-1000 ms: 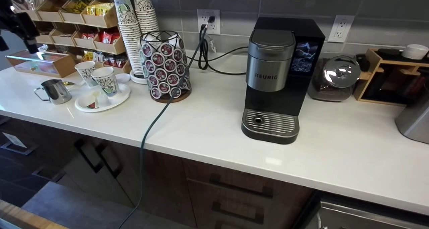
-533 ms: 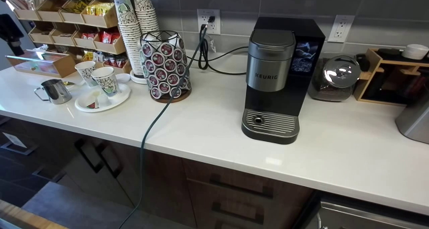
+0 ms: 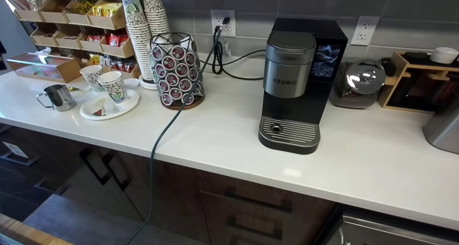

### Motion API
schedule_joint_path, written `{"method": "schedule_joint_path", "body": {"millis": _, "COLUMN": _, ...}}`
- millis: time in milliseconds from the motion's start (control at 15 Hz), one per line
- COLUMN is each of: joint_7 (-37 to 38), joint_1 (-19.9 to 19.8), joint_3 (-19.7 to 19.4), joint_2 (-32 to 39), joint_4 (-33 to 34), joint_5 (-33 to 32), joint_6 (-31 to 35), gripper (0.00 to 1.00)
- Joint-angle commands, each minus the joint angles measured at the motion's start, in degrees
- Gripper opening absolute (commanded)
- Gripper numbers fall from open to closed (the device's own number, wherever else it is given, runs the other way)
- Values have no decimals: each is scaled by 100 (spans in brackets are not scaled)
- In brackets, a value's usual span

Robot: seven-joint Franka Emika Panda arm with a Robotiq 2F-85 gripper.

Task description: Move the silver cup to the right

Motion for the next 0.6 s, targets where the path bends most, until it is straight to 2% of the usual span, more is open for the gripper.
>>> {"method": "schedule_joint_path", "body": {"millis": 0, "joint_7": 1111, "joint_1": 153, "joint_3": 299, "joint_2": 756, "joint_4": 318, "joint_5": 663, "joint_6": 374, "gripper": 100}}
{"method": "schedule_joint_path", "body": {"millis": 200, "joint_7": 1839, "joint_1": 167, "joint_3": 405, "joint_2": 1355, "joint_4": 476, "joint_5": 917, "joint_6": 1189, "gripper": 100}}
{"method": "schedule_joint_path", "body": {"millis": 333, "joint_7": 2296, "joint_1": 210, "joint_3": 450, "joint_2": 1846, "joint_4": 488, "joint_5": 902, "joint_6": 2219, "gripper": 100}}
{"method": "schedule_joint_path", "body": {"millis": 533, "joint_7": 3126, "joint_1": 207, "joint_3": 311, "joint_2": 2612, "joint_4": 644, "joint_5": 317, "joint_6": 3485, "gripper": 100}}
